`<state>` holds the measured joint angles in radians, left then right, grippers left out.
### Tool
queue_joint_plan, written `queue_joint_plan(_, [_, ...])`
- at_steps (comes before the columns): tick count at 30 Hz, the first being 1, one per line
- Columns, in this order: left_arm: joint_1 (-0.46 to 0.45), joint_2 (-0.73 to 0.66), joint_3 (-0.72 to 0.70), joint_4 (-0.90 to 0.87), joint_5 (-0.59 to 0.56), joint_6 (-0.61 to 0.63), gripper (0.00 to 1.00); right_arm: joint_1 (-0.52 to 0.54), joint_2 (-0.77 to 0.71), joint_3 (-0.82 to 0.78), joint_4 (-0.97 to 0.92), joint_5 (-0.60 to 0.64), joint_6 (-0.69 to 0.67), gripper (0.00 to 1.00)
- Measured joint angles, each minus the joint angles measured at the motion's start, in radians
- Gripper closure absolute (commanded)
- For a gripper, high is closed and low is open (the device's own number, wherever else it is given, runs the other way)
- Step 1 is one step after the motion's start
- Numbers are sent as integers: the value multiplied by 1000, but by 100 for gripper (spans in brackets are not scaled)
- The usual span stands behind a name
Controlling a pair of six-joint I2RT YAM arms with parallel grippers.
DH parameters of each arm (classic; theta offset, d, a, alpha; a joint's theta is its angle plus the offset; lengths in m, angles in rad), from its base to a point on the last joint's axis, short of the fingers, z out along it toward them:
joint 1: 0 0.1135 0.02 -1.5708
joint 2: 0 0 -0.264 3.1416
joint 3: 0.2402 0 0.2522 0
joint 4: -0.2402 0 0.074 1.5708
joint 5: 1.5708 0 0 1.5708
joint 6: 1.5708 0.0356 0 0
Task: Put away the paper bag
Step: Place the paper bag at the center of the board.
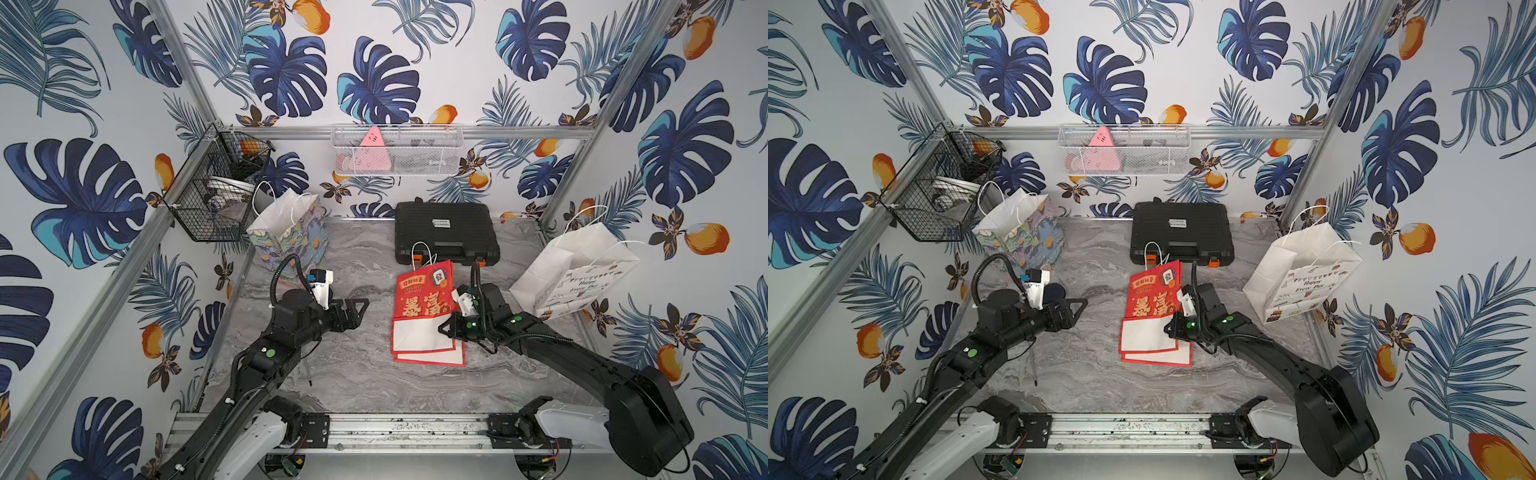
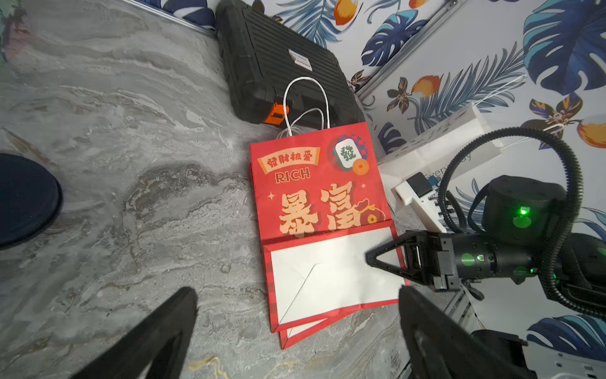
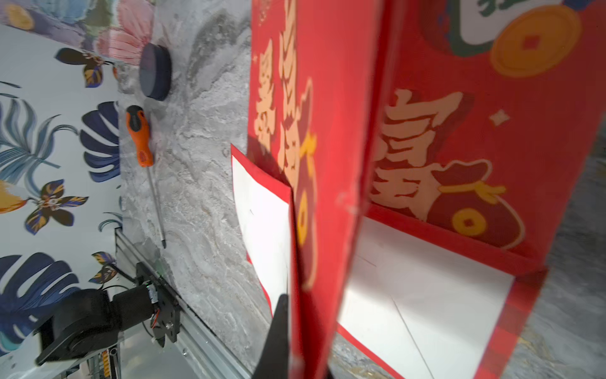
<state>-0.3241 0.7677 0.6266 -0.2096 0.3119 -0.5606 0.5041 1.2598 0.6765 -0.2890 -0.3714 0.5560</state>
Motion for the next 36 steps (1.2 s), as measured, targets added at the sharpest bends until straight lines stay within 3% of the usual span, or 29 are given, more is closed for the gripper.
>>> queue_joint_plan(2, [0,16,-2,1,12,-15,1,0,28,3,-26,37,-4,93])
queue_joint_plan(6, [0,26,-10,11,25,-17,1,-1,63,-3,-86,124,-3,68])
queue_joint_plan(10, [0,24,-28,37,34,-27,1,-1,107,10,-142,233,-3,31])
queue_joint_plan(14, [0,22,-42,51,55,-43,1,-1,86,48,-196,315,-17,17])
queue_joint_plan(19, [0,0,-49,93,59,-41,1,0,-136,100,-250,414,-28,16])
queue_joint_plan(23, [-27,97,-1,185,88,-35,5,0,-359,142,-269,529,-51,16])
queue_joint_plan(30, [-389,429,240,323,36,117,5,0,-603,242,-322,689,-119,16])
queue_joint_plan(36, [-589,779,435,532,-6,197,8,0,-734,359,-427,772,-126,15])
